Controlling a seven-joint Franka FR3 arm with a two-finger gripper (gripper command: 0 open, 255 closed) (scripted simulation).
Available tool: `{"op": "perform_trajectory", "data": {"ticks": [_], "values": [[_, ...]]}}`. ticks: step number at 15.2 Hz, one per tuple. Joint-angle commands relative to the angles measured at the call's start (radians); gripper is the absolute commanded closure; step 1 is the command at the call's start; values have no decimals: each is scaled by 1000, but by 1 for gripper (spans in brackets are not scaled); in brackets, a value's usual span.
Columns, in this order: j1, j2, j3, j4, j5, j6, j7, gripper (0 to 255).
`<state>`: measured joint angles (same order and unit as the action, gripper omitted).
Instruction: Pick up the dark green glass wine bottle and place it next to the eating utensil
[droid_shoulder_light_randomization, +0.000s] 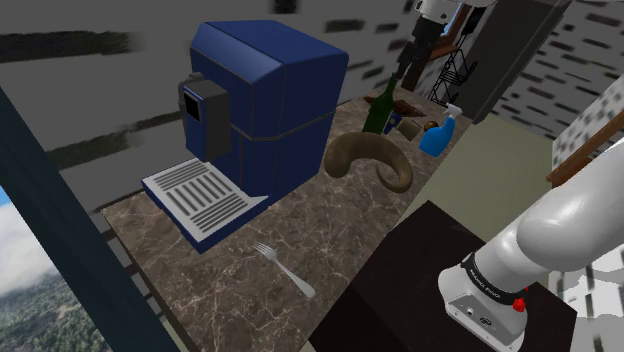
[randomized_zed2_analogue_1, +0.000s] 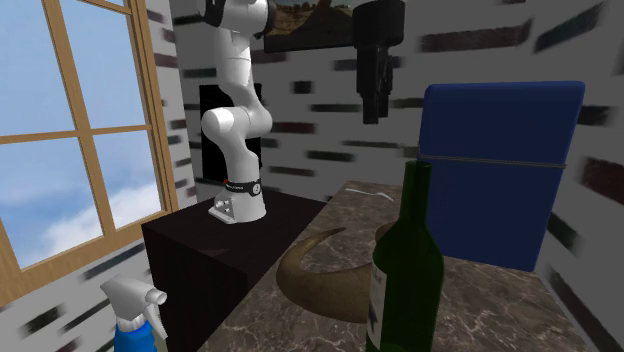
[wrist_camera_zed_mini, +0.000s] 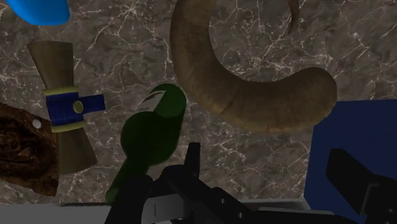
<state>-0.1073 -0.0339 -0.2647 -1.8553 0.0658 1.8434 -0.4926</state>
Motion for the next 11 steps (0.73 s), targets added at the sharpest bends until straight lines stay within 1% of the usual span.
{"op": "perform_trajectory", "data": {"ticks": [1,6,10,11], "values": [[-17,91,-20,96,23,-15,-46,0],[-75,299,-46,329,80,-67,-133,0],[-141,488,-49,571,128,-140,-187,0],[-142,488,-48,572,128,-141,-187,0]]}}
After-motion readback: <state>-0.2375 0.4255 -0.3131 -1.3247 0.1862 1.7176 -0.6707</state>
